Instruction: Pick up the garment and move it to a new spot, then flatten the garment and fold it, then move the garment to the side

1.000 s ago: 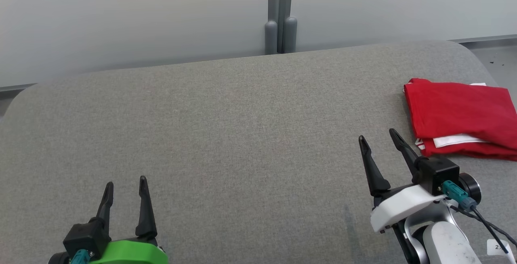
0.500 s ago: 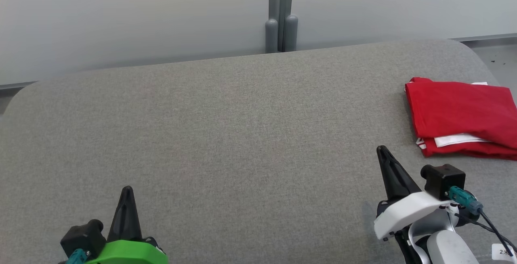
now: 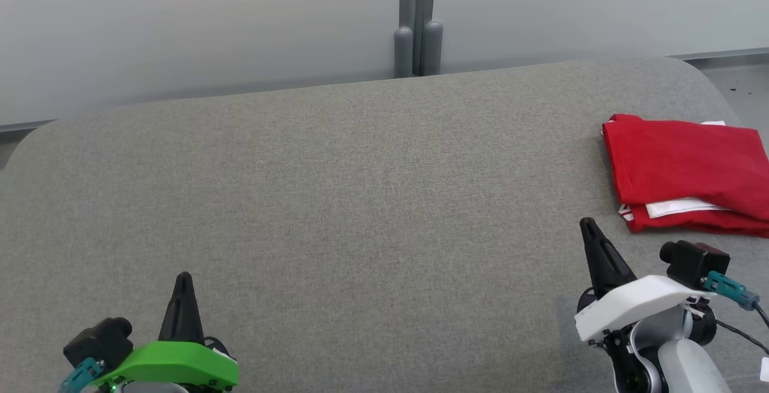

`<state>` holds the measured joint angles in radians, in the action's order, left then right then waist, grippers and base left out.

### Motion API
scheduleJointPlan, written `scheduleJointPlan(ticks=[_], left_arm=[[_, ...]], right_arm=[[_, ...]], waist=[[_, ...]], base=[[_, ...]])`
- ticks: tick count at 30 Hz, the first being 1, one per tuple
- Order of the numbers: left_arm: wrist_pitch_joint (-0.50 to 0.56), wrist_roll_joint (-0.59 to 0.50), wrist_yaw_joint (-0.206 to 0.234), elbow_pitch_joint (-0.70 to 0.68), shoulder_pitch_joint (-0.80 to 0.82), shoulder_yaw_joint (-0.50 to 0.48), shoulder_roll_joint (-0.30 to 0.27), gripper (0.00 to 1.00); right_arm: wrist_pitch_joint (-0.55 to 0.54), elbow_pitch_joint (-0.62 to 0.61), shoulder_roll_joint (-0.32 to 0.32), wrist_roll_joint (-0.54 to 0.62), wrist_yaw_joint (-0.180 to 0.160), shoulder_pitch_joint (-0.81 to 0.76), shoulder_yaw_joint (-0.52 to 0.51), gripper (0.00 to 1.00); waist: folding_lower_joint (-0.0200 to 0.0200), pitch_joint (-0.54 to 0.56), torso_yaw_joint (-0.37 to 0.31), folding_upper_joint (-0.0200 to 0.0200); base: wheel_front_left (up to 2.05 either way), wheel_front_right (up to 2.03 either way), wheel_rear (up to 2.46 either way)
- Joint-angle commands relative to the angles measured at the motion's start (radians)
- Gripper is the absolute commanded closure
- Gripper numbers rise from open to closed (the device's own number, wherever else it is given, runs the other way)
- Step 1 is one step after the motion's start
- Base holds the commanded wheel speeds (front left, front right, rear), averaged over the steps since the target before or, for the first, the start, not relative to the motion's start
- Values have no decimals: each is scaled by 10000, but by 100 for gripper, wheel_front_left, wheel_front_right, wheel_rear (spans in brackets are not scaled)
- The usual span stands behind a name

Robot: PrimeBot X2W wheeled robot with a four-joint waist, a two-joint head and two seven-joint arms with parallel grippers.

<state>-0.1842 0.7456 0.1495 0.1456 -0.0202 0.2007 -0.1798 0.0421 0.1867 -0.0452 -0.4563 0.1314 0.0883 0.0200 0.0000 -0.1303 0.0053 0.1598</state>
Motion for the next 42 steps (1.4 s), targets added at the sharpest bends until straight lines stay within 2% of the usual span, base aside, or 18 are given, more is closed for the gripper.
scheduleJointPlan(ticks=[1,19,42], left_arm=[[65,249,-85,-62,321,-119,-34,100],[649,2505,-688,329,855,-708,304,100],[1223,4687,-1259,663,1347,-1286,642,100]], right_arm=[[-62,-82,-55,-365,-2,319,-90,100],[-628,334,-94,-3270,-4,569,-660,100],[-1190,745,-130,-6102,-3,786,-1223,100]], waist=[[0,-2,0,1],[0,-51,-10,1],[0,-111,-23,1]], base=[[0,0,0],[0,0,0],[0,0,0]])
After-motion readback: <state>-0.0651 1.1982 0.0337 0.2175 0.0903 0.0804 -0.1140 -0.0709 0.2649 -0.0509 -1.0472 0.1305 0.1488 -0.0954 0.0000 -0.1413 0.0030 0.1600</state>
